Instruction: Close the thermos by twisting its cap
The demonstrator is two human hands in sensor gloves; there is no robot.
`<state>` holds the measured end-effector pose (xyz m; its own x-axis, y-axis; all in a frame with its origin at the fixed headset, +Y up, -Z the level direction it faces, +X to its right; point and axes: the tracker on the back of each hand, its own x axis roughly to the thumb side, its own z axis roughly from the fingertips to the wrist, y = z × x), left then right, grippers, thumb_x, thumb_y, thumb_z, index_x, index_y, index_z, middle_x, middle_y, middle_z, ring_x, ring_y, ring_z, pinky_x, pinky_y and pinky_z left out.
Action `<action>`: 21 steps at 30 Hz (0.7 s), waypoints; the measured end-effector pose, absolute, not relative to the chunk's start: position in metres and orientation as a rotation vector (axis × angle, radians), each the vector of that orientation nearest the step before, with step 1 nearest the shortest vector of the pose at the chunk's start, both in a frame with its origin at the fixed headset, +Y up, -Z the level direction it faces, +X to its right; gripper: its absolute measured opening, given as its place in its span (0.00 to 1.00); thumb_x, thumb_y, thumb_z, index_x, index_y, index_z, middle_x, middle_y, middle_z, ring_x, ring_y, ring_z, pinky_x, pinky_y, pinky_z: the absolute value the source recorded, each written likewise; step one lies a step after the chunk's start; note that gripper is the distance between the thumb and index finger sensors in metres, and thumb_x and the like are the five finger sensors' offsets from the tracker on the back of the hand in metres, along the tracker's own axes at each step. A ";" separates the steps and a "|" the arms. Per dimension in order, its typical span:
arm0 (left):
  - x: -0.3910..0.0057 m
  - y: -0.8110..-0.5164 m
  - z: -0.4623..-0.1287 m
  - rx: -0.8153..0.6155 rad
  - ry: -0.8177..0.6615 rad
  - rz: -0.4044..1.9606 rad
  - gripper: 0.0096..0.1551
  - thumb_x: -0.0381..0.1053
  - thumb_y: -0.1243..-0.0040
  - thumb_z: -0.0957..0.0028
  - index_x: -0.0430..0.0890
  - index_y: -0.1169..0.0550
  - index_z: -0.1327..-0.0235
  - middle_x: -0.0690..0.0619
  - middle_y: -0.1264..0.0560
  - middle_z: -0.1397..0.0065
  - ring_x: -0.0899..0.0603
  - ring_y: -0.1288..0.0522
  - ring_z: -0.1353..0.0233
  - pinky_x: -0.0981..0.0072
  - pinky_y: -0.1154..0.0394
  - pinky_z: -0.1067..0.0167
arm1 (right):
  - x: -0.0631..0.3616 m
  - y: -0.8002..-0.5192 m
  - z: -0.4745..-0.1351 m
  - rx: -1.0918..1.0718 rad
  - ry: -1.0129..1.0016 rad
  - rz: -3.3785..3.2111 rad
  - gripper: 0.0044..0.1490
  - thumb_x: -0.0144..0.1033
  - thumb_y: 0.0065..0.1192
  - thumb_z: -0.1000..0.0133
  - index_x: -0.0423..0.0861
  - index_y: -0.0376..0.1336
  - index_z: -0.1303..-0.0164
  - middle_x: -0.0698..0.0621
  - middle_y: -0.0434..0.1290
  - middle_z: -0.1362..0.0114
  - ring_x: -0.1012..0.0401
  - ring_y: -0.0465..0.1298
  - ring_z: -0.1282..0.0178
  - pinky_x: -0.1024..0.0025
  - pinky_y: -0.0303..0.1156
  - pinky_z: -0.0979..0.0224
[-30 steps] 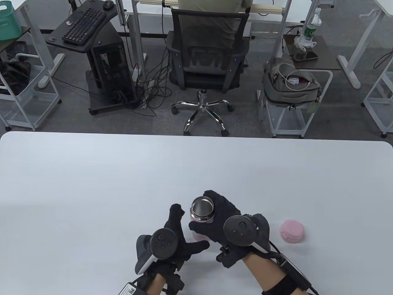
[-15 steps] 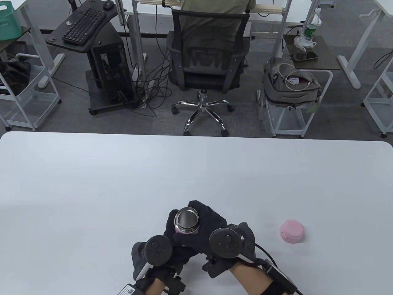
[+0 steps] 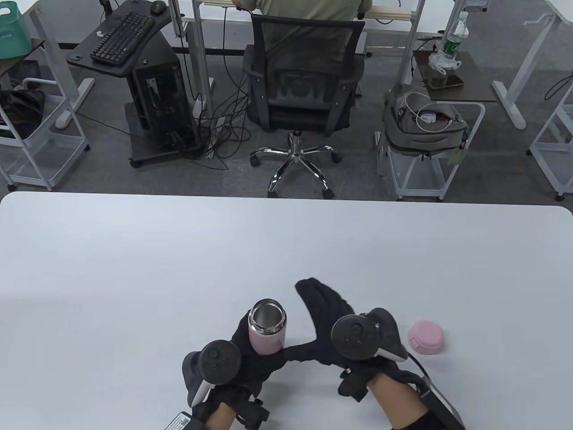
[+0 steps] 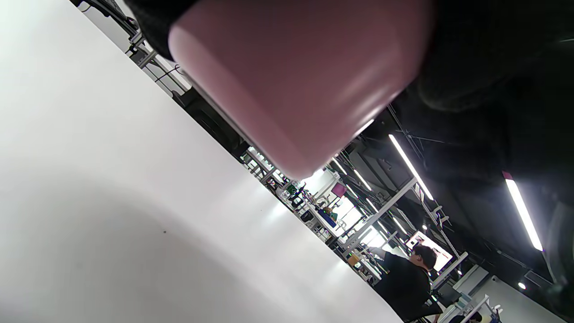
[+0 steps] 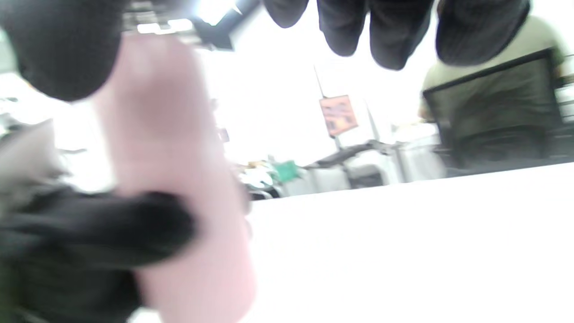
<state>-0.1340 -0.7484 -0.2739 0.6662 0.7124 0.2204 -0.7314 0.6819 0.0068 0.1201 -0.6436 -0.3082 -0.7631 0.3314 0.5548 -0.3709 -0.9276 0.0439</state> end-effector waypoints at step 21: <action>-0.136 -0.746 -0.275 0.102 -0.198 0.821 0.78 0.80 0.34 0.77 0.51 0.59 0.22 0.42 0.48 0.18 0.39 0.41 0.20 0.49 0.32 0.25 | 0.286 -0.756 -0.366 -0.421 0.622 3.051 0.65 0.63 0.64 0.42 0.32 0.43 0.11 0.22 0.56 0.16 0.34 0.73 0.29 0.39 0.73 0.34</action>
<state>-0.1364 -0.7462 -0.2747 0.6643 0.7160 0.2145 -0.7350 0.6779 0.0134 0.2855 -0.7564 -0.3658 -0.9641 -0.0536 -0.2601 -0.0525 -0.9217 0.3844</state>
